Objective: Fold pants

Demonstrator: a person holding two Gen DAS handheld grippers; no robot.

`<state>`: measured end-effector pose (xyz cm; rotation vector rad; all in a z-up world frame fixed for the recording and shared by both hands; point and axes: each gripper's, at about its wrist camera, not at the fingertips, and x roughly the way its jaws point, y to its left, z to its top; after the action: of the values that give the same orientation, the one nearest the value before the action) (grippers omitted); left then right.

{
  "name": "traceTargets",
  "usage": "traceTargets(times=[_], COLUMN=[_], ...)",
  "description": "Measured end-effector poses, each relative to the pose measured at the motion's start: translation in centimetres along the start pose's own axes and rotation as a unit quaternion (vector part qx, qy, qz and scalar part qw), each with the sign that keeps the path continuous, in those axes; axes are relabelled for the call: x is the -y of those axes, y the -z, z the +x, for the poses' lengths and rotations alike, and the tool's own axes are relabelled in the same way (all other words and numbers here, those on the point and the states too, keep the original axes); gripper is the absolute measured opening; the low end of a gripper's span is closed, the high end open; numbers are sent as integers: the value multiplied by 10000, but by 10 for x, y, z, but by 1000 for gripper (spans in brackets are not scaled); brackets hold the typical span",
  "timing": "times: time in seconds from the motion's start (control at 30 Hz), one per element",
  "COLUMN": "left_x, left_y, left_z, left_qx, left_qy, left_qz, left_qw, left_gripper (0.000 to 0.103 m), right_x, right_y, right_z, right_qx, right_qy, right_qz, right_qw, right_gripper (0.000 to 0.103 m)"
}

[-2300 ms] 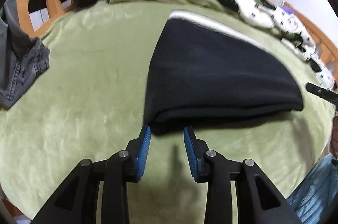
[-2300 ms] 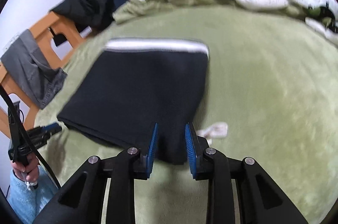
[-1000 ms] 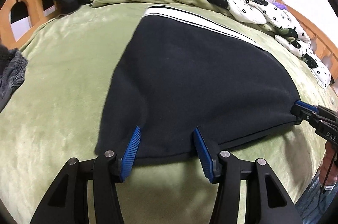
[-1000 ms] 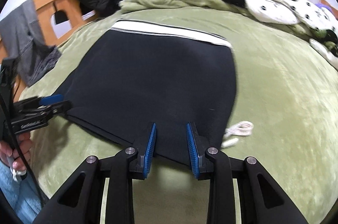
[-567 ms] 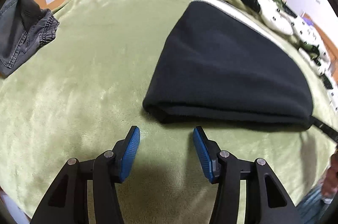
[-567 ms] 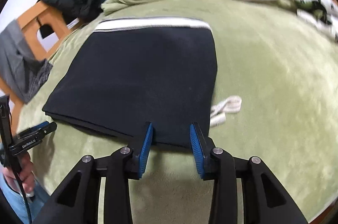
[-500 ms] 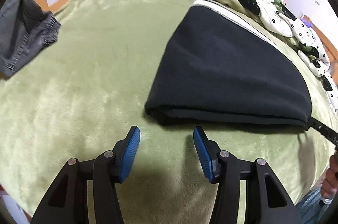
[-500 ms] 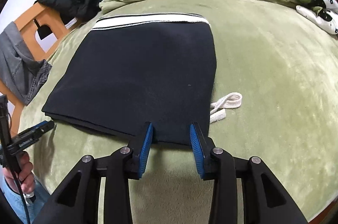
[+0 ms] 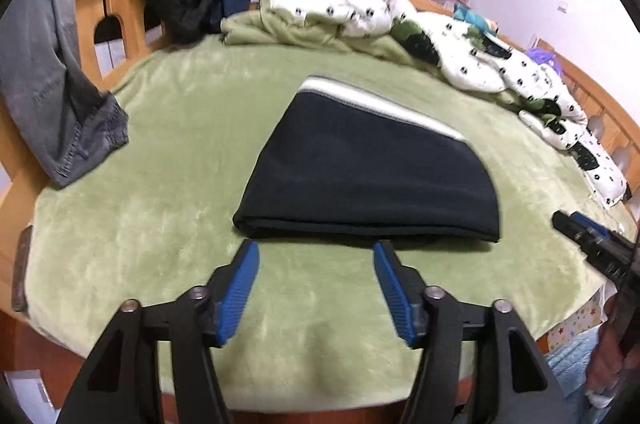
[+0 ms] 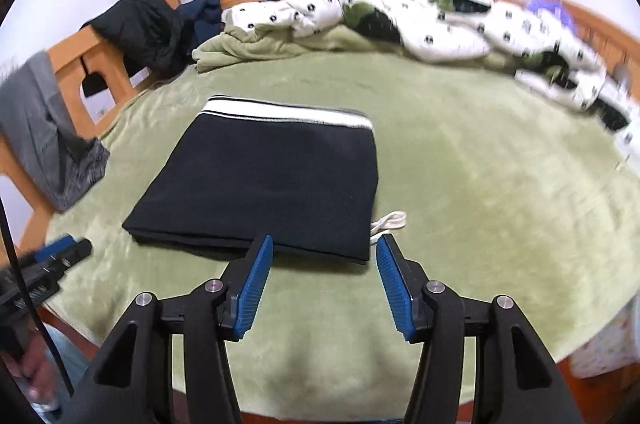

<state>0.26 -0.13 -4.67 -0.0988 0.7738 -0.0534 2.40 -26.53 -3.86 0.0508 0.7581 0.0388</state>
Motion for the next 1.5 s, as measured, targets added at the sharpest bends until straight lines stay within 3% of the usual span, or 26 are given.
traceTargets(times=[0.03, 0.1, 0.27, 0.37, 1.5], left_x=[4, 7, 14, 17, 19], left_y=[0, 1, 0, -1, 1], left_z=[-11, -25, -43, -50, -42], left_qx=[110, 259, 332, 437, 305], left_qy=[-62, -171, -191, -434, -441], left_qz=[18, 37, -43, 47, 73], left_qw=[9999, 9995, 9993, 9981, 9985], left_gripper=[67, 69, 73, 73, 73], right_x=[-2, -7, -20, -23, -7], right_y=[2, 5, 8, 9, 7], right_z=[-6, -18, -42, -50, -60], right_qx=[27, 122, 263, 272, 331], right_qy=[40, 76, 124, 137, 79], right_qz=[-35, -81, -307, -306, 8], right_qw=[10000, 9999, 9991, 9991, 9994], right_gripper=[62, 84, 95, 95, 95])
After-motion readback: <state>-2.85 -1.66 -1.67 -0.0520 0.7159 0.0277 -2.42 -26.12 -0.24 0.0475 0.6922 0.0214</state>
